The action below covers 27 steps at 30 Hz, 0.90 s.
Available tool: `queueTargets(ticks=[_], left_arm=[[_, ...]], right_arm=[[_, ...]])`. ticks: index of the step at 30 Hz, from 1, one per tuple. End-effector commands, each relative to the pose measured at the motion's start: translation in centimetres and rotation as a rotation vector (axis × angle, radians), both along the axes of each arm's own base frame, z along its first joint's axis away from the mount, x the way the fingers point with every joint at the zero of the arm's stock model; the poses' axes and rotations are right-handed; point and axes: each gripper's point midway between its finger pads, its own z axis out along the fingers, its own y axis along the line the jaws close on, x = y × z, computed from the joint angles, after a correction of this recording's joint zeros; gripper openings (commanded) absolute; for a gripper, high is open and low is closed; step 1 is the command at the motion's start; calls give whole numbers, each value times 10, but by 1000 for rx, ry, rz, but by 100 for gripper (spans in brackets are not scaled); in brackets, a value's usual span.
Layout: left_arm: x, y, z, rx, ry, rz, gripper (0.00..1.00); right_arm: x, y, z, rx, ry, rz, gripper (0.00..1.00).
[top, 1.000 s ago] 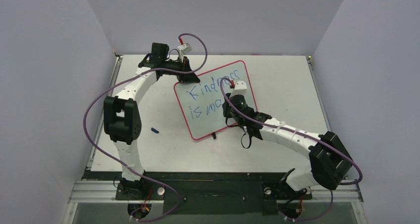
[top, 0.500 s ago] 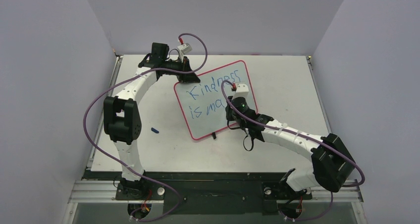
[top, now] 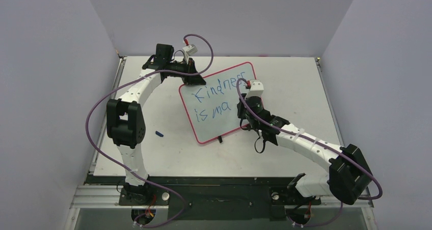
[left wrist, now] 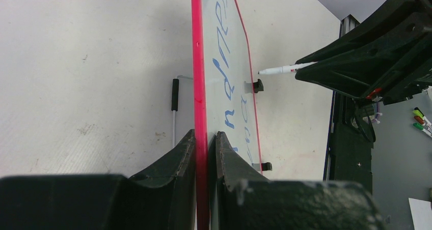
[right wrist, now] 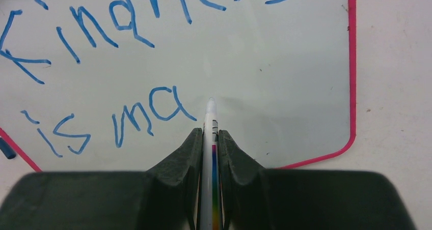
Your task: Write a sentence on the whiteboard
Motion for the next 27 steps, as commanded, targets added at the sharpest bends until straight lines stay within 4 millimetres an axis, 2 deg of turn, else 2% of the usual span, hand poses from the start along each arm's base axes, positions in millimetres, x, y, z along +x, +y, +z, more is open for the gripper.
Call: queueTargets(ticks=[1, 27], left_arm=[[2, -7, 7, -2, -112, -46, 0], [2, -7, 6, 0, -110, -44, 0]], right_arm=[[18, -1, 31, 46, -82, -27, 0], [38, 10, 18, 70, -51, -12, 0]])
